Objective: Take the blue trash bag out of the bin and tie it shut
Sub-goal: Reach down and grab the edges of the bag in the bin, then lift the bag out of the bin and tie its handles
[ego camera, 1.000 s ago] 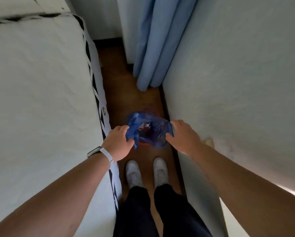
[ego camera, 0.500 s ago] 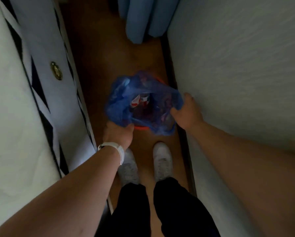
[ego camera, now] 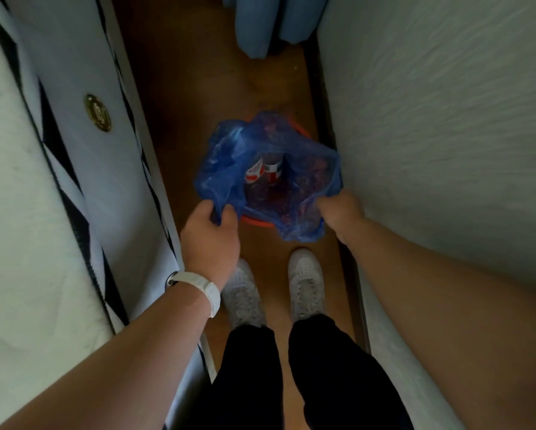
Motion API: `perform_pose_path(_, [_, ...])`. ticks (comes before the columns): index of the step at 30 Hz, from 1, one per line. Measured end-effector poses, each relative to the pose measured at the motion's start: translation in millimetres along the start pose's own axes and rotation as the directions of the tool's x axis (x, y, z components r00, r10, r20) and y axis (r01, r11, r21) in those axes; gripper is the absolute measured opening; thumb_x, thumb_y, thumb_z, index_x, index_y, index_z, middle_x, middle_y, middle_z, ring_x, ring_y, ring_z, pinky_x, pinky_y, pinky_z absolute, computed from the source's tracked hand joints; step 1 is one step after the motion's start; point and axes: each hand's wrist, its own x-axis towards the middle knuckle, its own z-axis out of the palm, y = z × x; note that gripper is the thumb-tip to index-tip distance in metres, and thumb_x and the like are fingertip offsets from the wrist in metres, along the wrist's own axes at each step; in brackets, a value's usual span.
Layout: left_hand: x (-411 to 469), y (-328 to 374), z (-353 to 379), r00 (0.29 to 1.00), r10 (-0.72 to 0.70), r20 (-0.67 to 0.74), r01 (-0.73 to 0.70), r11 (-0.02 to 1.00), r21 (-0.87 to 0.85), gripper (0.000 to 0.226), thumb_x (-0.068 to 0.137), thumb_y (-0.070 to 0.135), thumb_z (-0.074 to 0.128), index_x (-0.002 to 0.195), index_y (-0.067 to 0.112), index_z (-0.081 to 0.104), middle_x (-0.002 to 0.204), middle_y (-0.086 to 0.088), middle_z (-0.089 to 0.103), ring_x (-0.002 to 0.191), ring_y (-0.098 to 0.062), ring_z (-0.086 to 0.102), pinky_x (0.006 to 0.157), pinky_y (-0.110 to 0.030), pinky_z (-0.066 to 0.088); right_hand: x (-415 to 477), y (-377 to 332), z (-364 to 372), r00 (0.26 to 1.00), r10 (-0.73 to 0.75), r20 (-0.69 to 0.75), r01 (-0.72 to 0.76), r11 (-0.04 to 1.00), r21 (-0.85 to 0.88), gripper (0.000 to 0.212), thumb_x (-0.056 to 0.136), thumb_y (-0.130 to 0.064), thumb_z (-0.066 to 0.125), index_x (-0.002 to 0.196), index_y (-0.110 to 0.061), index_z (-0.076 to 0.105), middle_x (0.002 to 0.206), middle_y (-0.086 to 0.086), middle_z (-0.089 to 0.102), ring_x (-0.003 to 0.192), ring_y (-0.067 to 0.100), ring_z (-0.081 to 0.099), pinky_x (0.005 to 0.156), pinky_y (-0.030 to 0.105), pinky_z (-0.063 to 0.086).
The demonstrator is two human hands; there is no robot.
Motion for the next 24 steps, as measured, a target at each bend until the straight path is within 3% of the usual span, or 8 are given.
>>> perform_pose_path(3, [-7, 19, -15, 1.0, 0.02, 0.007, -0.019, 0.998, -0.055, 0.019, 0.092, 0.026, 0.056, 0.076, 0.017, 0.058, 0.064, 0.0, 0.059, 0.053, -0.004, 0.052, 0.045, -0.011, 0.036, -26, 1, -5, 0.992, -0.122, -0.035, 0.124, 0.99, 0.067, 0.009, 0.087, -0.018, 0.061, 0.08, -0.014, 0.058, 0.076, 0.002, 0.06, 0.064, 0.014, 0.055, 0.051, 0.024, 0.038])
perform_pose_path(5, [-12, 32, -24, 0.999, 0.047, 0.002, -0.046, 0.994, -0.099, 0.012, 0.092, 0.025, 0.057, 0.082, 0.02, 0.062, 0.064, 0.009, 0.059, 0.054, 0.003, 0.054, 0.047, -0.007, 0.037, -44, -3, -10, 0.985, -0.168, -0.05, 0.172, 0.978, 0.12, 0.018, 0.085, -0.014, 0.061, 0.073, -0.021, 0.05, 0.071, -0.002, 0.055, 0.062, 0.01, 0.052, 0.053, 0.026, 0.038])
perform_pose_path(10, [-21, 60, -47, 0.985, 0.157, 0.072, -0.149, 0.983, -0.107, 0.017, 0.09, 0.03, 0.056, 0.073, 0.026, 0.058, 0.057, 0.014, 0.059, 0.049, -0.001, 0.051, 0.045, -0.013, 0.037, -84, -26, -25, 0.968, -0.236, -0.081, 0.247, 0.952, 0.179, 0.017, 0.079, -0.009, 0.059, 0.07, -0.013, 0.046, 0.066, 0.008, 0.049, 0.06, 0.021, 0.047, 0.054, 0.035, 0.039])
perform_pose_path(13, [-25, 72, -61, 0.974, 0.195, 0.118, -0.184, 0.978, -0.092, 0.02, 0.089, 0.034, 0.054, 0.076, 0.019, 0.058, 0.056, 0.004, 0.055, 0.046, -0.004, 0.046, 0.048, -0.027, 0.037, -106, -38, -39, 0.944, -0.322, -0.074, 0.33, 0.929, 0.166, 0.019, 0.083, -0.012, 0.061, 0.07, -0.017, 0.048, 0.066, 0.002, 0.052, 0.057, 0.014, 0.048, 0.053, 0.028, 0.037])
perform_pose_path(19, [-31, 111, -92, 0.953, 0.284, 0.102, -0.27, 0.954, -0.13, 0.03, 0.086, 0.04, 0.055, 0.071, 0.014, 0.052, 0.054, 0.003, 0.052, 0.048, -0.003, 0.044, 0.049, -0.02, 0.035, -154, -56, -71, 0.889, -0.437, -0.137, 0.452, 0.885, 0.108, 0.01, 0.088, -0.019, 0.064, 0.079, -0.021, 0.06, 0.067, -0.008, 0.058, 0.058, 0.001, 0.052, 0.051, 0.012, 0.035])
perform_pose_path(24, [-56, 144, -121, 0.937, 0.335, 0.098, -0.32, 0.937, -0.141, 0.025, 0.083, 0.043, 0.056, 0.076, 0.019, 0.057, 0.061, 0.0, 0.06, 0.056, -0.011, 0.056, 0.054, -0.026, 0.043, -204, -72, -102, 0.843, -0.519, -0.142, 0.529, 0.848, 0.043, 0.015, 0.09, -0.026, 0.062, 0.076, -0.028, 0.057, 0.069, -0.009, 0.061, 0.064, -0.01, 0.056, 0.055, 0.007, 0.041])
